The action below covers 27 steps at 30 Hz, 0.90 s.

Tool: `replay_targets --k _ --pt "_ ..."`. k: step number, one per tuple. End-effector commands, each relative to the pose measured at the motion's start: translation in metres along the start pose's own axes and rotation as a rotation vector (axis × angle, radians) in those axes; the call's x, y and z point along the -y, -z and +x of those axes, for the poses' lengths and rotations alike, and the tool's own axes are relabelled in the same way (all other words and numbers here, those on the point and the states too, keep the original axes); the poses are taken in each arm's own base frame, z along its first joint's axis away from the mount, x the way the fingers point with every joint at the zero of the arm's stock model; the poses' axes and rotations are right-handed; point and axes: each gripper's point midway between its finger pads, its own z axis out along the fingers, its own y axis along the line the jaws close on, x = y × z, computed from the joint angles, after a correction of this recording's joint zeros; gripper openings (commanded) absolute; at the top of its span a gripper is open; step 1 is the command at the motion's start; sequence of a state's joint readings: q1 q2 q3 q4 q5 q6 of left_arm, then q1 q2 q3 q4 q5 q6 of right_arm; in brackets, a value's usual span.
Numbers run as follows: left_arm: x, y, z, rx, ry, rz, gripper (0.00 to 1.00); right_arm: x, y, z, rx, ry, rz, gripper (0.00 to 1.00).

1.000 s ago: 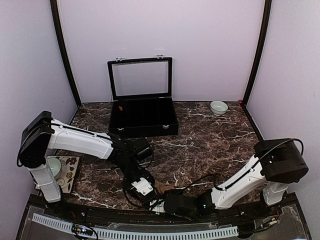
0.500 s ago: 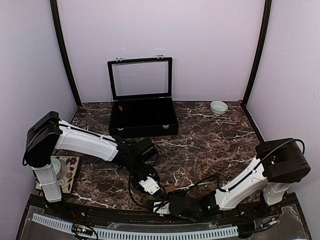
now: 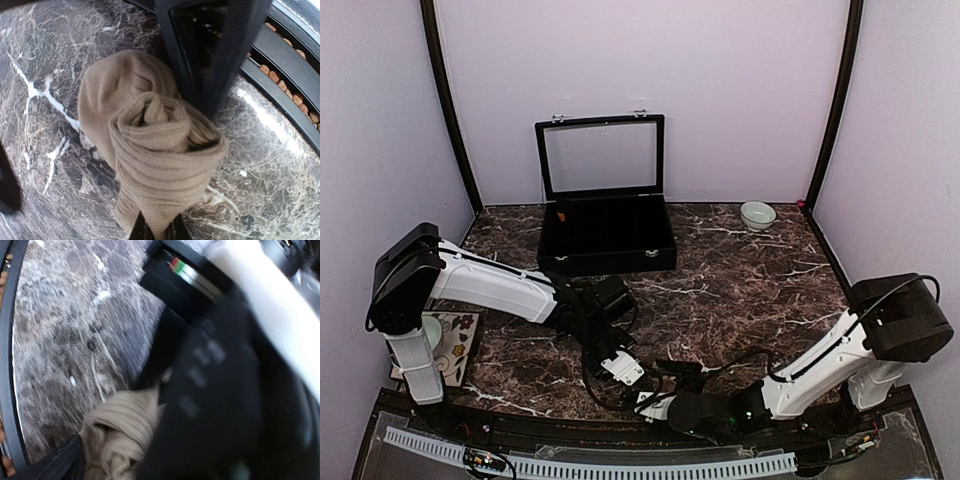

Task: Roll the socks
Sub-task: Roll the sock at the center of the board.

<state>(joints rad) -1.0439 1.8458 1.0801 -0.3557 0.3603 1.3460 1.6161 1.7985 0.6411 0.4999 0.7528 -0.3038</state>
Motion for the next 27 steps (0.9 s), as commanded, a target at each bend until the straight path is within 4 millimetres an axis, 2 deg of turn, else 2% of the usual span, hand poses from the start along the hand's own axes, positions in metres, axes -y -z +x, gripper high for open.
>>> replay_targets --k 1,5,11,14,16,19,21,24,27 --pt "0.033 -0.011 0.040 -0.163 0.128 0.087 0.00 0.012 0.020 0.058 -0.162 -0.010 0.059 1.00" --pt "0.010 -0.003 0.072 -0.250 0.237 -0.039 0.00 0.052 0.042 0.050 -0.121 -0.171 0.188 0.99" --pt "-0.012 0.028 0.136 -0.424 0.362 -0.222 0.00 0.066 0.047 0.044 -0.112 -0.223 0.237 0.99" --pt "-0.010 0.041 0.162 -0.537 0.405 -0.284 0.00 0.085 0.045 0.049 -0.100 -0.371 0.294 1.00" --pt "-0.002 0.046 0.167 -0.556 0.461 -0.284 0.00 0.098 0.040 0.049 -0.065 -0.591 0.247 0.99" --pt "0.012 0.049 0.164 -0.535 0.507 -0.284 0.00 0.115 0.031 0.052 0.015 -0.939 0.093 0.80" --pt "0.019 0.049 0.162 -0.522 0.515 -0.284 0.00 0.127 0.026 0.049 0.074 -1.118 -0.001 0.63" --pt "0.019 0.048 0.160 -0.513 0.529 -0.286 0.00 0.143 0.011 0.031 0.084 -1.211 -0.106 0.44" --pt "0.013 0.048 0.155 -0.479 0.545 -0.284 0.00 0.144 -0.008 0.012 0.059 -1.203 -0.189 0.44"
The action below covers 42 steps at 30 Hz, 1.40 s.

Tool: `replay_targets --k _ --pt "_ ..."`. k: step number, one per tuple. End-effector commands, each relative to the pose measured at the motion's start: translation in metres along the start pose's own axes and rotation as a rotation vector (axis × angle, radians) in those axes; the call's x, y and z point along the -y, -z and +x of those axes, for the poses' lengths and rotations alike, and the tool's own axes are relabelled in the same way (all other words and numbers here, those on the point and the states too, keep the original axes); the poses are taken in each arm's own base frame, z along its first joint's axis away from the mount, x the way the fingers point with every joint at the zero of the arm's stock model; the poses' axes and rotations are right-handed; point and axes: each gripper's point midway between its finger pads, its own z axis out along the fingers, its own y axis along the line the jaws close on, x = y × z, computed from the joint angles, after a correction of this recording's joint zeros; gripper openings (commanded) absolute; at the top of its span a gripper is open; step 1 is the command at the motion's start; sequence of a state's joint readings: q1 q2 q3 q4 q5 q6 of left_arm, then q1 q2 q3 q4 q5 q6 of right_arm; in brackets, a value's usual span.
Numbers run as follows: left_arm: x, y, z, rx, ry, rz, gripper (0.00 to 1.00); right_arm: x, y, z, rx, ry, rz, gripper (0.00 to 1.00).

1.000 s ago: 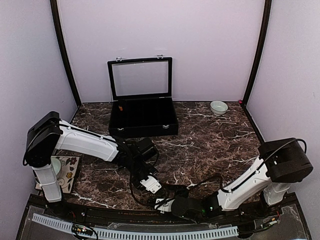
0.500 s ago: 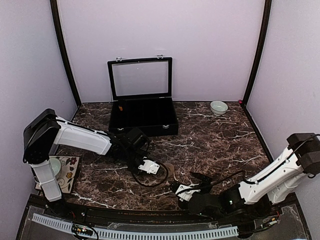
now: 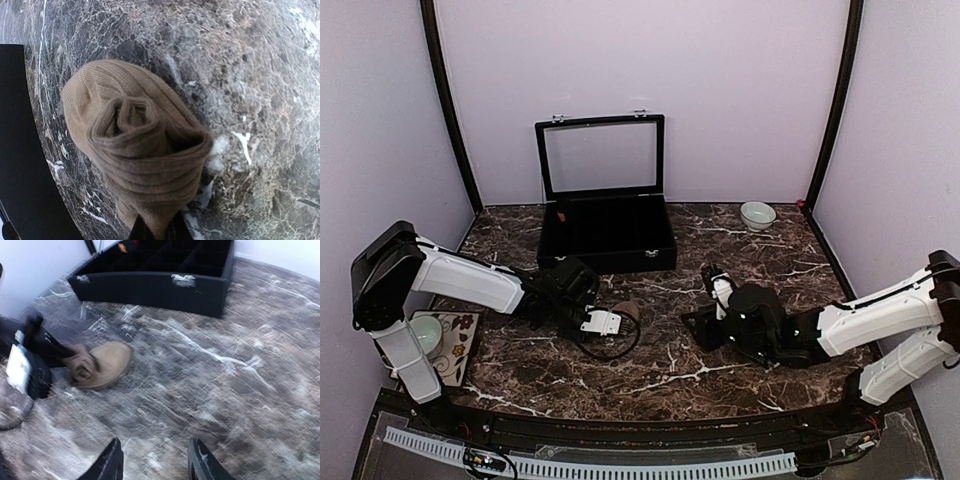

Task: Roll the socks
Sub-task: Roll the sock at the center of the board.

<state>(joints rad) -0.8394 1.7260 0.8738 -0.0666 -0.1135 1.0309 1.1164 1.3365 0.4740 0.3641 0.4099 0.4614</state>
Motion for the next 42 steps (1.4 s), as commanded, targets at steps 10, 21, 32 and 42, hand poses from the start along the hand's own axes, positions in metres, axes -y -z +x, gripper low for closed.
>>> replay_targets --k 10,21,32,42 --pt "0.051 0.006 0.007 0.000 0.037 0.198 0.00 -0.077 -0.102 -0.018 -0.255 -0.232 -0.406 0.26" --pt "0.064 0.012 -0.003 0.035 -0.009 0.214 0.00 -0.062 -0.153 0.013 -0.430 -0.242 -0.359 0.10" --pt "0.068 0.008 -0.007 0.017 -0.021 0.218 0.00 -0.042 -0.136 -0.020 -0.336 -0.176 -0.277 0.17" --pt "0.068 0.006 -0.008 0.002 -0.014 0.219 0.00 -0.064 -0.115 0.012 -0.463 -0.247 -0.418 0.18"
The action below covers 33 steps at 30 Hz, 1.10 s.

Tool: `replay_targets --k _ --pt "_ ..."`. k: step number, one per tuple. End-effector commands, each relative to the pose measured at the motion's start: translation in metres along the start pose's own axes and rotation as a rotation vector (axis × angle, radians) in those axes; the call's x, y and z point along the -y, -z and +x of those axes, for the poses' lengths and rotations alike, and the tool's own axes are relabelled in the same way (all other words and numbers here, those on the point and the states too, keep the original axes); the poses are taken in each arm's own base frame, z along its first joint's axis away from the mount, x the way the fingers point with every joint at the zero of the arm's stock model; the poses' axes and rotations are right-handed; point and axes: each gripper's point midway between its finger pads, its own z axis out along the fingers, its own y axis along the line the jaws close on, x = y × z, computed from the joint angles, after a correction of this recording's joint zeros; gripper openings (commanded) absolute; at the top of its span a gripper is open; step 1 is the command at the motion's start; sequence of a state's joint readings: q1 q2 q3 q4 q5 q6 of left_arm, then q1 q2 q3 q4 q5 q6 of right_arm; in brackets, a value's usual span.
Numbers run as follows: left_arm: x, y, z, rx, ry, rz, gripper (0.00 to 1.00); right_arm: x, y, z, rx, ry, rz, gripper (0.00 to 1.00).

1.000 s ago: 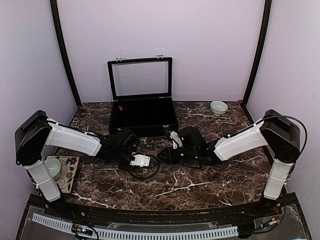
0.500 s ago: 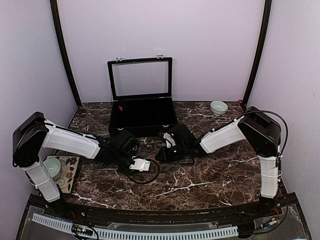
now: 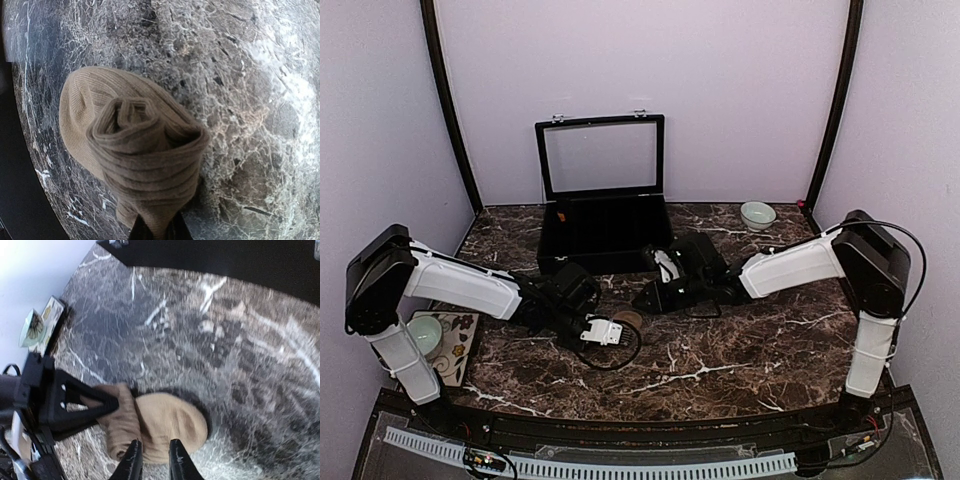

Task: Roll the socks
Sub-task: Roll the sock at the center of the board.

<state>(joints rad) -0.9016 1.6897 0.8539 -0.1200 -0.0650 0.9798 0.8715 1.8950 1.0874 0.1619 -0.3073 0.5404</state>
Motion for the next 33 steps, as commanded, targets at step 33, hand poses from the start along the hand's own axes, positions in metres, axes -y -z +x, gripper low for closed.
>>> replay_targets --k 33 --pt "0.072 -0.012 -0.001 -0.037 -0.089 0.232 0.00 0.018 0.012 -0.006 0.078 0.017 0.050 0.13"
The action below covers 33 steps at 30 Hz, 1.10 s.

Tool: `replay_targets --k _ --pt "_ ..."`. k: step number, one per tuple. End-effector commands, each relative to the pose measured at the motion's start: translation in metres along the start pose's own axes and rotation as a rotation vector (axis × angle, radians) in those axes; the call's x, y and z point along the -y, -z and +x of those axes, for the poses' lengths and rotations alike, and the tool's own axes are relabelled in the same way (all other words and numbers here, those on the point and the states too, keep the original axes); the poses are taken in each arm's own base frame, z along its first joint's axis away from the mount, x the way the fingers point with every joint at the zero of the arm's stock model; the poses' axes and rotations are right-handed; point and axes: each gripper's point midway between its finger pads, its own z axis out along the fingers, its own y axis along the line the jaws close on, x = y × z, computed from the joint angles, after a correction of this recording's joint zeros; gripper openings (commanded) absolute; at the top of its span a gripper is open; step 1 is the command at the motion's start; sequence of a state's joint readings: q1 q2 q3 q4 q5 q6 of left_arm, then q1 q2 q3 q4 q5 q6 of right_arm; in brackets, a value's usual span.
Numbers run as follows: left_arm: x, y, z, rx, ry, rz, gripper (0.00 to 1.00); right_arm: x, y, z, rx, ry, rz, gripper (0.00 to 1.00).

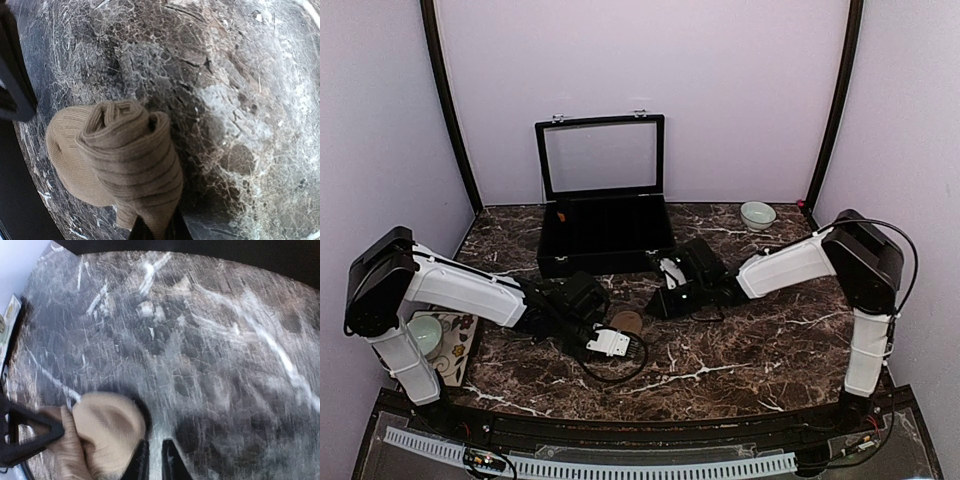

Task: Roll the socks
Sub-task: Roll the sock at the center of the board.

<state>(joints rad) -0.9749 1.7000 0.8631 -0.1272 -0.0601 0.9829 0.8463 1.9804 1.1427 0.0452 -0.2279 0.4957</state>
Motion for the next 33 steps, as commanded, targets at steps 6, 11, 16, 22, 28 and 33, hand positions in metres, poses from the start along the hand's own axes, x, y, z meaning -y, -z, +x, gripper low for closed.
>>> replay_targets --k 6,11,16,22,28,33 --pt "0.058 -0.017 0.021 -0.071 -0.028 0.209 0.00 -0.062 0.043 -0.013 0.164 -0.022 -0.310 0.15" --pt "0.054 -0.016 0.018 -0.065 -0.027 0.199 0.00 -0.073 0.018 0.006 0.088 -0.056 -0.364 0.14" --pt "0.053 -0.015 0.018 -0.064 -0.016 0.190 0.03 -0.070 -0.006 0.025 0.029 -0.094 -0.355 0.12" --pt "0.047 -0.013 0.015 -0.056 -0.002 0.177 0.15 -0.054 -0.019 0.057 -0.049 -0.125 -0.303 0.09" --pt "0.044 0.003 0.001 -0.007 0.052 0.207 0.33 -0.036 -0.022 0.077 -0.091 -0.123 -0.224 0.06" --pt "0.040 0.016 -0.014 0.056 0.058 0.221 0.90 -0.025 -0.023 0.081 -0.088 -0.104 -0.161 0.03"
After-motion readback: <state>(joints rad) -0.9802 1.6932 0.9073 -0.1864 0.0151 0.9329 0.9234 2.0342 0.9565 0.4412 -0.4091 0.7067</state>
